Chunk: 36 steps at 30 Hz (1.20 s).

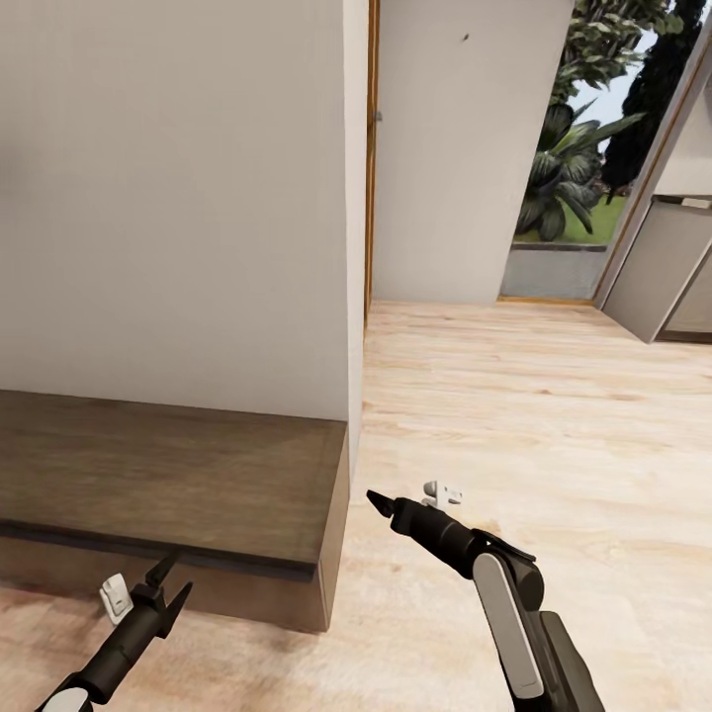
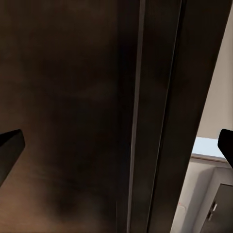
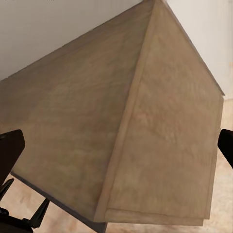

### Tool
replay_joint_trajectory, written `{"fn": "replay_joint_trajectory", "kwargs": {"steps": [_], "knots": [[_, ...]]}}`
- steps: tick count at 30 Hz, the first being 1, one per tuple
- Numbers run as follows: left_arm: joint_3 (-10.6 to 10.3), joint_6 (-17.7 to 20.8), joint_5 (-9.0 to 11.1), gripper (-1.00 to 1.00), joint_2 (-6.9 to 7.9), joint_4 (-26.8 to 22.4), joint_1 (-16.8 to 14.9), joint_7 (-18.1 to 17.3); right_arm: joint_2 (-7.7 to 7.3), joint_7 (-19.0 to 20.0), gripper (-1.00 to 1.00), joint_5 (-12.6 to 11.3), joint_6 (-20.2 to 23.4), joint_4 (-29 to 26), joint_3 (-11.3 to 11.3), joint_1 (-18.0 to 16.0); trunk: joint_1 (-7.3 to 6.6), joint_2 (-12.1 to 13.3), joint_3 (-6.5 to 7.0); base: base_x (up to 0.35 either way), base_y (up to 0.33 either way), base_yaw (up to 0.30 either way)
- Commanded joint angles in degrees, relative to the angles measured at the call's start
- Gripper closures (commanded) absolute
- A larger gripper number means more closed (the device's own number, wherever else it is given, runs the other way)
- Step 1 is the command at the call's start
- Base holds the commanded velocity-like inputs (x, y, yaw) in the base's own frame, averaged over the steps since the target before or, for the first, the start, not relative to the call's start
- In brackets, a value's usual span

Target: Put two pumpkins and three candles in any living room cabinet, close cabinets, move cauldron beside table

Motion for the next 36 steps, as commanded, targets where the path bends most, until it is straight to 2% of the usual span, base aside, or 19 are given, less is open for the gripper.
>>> {"fn": "replay_joint_trajectory", "kwargs": {"steps": [1,2,7,11,36], "knots": [[0.1,0.4,0.3,-1.00,-0.02,0.0,0.0,-0.1,-0.09,0.4,-1.00,0.1,0.4,0.0,-0.9,-0.1,-0.01,0.0,-0.05,0.002,0.000,0.000],[0.1,0.4,0.3,-1.00,-0.02,0.0,0.0,-0.1,-0.26,0.4,-1.00,0.0,0.4,0.0,-2.1,-0.1,-0.01,0.0,-0.05,0.002,0.000,0.000],[0.1,0.4,0.3,-1.00,-0.01,0.0,0.0,-0.1,-1.10,0.5,-1.00,-1.7,0.4,0.0,-10.7,-0.1,-0.01,0.0,-0.05,0.000,0.000,0.000],[0.1,0.4,0.3,-1.00,-0.01,0.0,0.0,-0.1,-1.21,0.5,-1.00,-2.6,0.4,0.1,-13.0,0.0,-0.01,0.0,-0.05,0.000,0.000,0.000],[0.1,0.5,0.4,-1.00,-0.03,0.0,0.0,-0.1,-1.14,0.4,-1.00,-2.3,0.1,1.3,-12.6,0.0,-0.01,0.0,-0.05,0.030,0.006,0.000]]}}
